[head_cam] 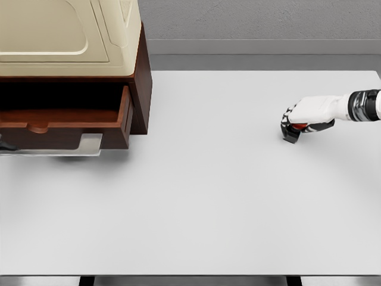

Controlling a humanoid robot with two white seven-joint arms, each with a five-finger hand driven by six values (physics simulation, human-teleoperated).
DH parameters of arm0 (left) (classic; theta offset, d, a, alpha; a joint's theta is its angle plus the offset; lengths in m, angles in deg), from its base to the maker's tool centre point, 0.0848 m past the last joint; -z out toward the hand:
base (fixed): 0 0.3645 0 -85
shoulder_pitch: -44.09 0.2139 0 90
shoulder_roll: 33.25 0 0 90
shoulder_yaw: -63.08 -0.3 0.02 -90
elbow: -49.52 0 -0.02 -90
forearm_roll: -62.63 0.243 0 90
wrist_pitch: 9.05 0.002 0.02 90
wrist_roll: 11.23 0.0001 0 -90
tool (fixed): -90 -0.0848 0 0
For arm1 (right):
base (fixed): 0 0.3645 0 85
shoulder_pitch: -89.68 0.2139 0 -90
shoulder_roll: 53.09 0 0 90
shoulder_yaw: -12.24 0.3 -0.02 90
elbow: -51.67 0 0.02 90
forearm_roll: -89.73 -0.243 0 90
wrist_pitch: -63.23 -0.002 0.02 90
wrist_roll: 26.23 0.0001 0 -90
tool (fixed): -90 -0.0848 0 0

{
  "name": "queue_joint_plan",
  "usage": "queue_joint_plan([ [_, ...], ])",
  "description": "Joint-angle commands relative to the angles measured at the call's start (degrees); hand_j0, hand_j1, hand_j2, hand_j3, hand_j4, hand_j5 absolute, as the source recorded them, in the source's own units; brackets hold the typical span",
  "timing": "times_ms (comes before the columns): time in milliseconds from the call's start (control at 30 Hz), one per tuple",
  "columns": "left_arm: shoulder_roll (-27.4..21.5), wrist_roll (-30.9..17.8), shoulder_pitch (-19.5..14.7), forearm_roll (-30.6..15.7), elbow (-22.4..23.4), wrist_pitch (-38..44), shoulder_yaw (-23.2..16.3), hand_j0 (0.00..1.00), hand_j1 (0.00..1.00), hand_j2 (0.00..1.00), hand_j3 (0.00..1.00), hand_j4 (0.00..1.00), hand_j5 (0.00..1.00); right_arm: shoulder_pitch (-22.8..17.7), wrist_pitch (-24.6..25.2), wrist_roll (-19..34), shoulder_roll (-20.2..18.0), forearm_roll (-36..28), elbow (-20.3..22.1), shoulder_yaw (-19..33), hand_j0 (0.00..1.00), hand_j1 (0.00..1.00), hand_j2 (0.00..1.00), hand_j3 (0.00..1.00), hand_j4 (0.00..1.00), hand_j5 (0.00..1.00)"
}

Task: Open the cabinet drawer with left arm, and place a switch into the drawer with right arm

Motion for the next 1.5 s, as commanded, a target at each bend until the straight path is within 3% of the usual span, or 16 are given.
queue_joint_plan([
  [0, -0.06, 0.0, 0.0, -0.26, -0.07, 0.13, -1.56, 1.0, 1.0, 1.0, 1.0, 1.0, 1.0, 0.09, 0.04, 0.06, 0.02, -0.19, 0.01, -0.01, 0.45, 0.45, 0.45, 0.45, 0.45, 0.45],
  [167, -0.06, 0.0, 0.09, -0.18, -0.07, 0.13, -1.65, 1.0, 1.0, 1.0, 1.0, 1.0, 1.0, 0.0, 0.04, 0.06, 0.46, -0.63, 0.01, 0.08, 0.35, 0.35, 0.35, 0.35, 0.35, 0.35],
  [667, -0.06, 0.0, 0.35, 5.27, -0.07, 0.13, -4.55, 1.0, 1.0, 1.0, 1.0, 1.0, 1.0, 0.0, 0.04, 0.06, 3.1, -1.16, 1.15, 6.32, 0.35, 0.35, 0.35, 0.35, 0.35, 0.35],
  [800, 2.38, 0.0, 0.61, 8.17, 0.01, 0.13, -5.51, 1.0, 1.0, 1.0, 1.0, 1.0, 1.0, 0.0, 0.04, 0.06, 3.8, -1.24, 2.82, 8.96, 0.35, 0.35, 0.35, 0.35, 0.35, 0.35],
  [1067, 14.95, 0.0, 1.14, 13.89, 0.01, 0.13, -5.51, 1.0, 1.0, 1.0, 1.0, 1.0, 1.0, 2.37, 0.04, 0.06, 8.72, -3.0, 6.77, 8.96, 0.36, 0.36, 0.36, 0.36, 0.36, 0.36],
  [1267, 16.97, 0.0, 1.14, 13.89, -0.07, 0.13, -5.34, 1.0, 1.0, 1.0, 1.0, 1.0, 1.0, 4.83, 0.04, 0.06, 10.39, -3.18, 10.99, 8.7, 0.37, 0.37, 0.37, 0.37, 0.37, 0.37],
  [1467, 19.52, 0.0, 1.23, 14.33, 0.01, 0.13, -5.16, 1.0, 1.0, 1.0, 1.0, 1.0, 1.0, 6.15, 0.04, 0.06, 13.73, -3.18, 11.43, 7.99, 0.37, 0.37, 0.37, 0.37, 0.37, 0.37],
])
